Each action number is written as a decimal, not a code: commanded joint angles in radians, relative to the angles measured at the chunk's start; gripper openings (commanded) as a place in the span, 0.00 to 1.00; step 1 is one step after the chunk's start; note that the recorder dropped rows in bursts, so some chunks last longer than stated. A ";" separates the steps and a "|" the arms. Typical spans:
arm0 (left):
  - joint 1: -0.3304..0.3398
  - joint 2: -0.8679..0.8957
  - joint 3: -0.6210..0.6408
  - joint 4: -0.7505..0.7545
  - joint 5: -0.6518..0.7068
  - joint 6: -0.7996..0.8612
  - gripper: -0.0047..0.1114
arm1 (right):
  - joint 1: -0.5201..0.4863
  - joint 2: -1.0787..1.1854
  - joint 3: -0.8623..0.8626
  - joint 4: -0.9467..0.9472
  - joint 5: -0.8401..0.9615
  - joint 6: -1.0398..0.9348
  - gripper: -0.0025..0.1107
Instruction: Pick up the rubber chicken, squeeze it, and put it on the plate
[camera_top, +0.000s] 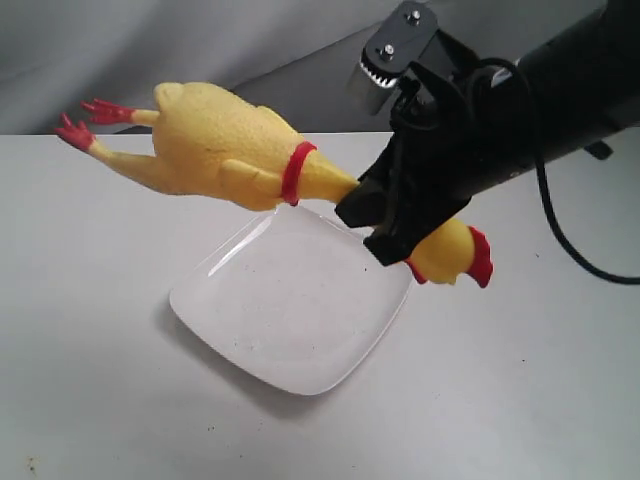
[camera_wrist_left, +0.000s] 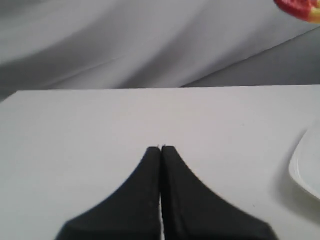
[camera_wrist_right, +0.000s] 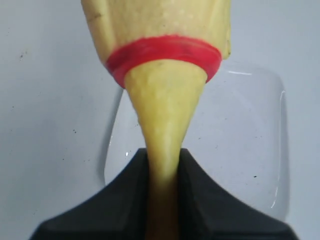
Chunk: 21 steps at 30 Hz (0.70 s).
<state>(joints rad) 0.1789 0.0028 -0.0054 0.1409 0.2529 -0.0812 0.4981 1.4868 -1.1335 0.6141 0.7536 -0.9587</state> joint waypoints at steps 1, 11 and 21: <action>0.002 -0.003 0.005 -0.002 -0.208 -0.006 0.04 | 0.016 -0.013 0.069 0.014 -0.060 0.010 0.02; 0.002 -0.003 0.005 0.029 -0.687 -0.029 0.04 | 0.057 -0.013 0.102 0.025 -0.110 0.010 0.02; 0.002 -0.003 0.005 0.247 -0.742 -0.758 0.04 | 0.071 -0.013 0.102 0.044 -0.145 0.008 0.02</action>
<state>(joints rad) 0.1789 0.0028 -0.0054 0.2872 -0.4834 -0.6696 0.5660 1.4871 -1.0318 0.6334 0.6335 -0.9499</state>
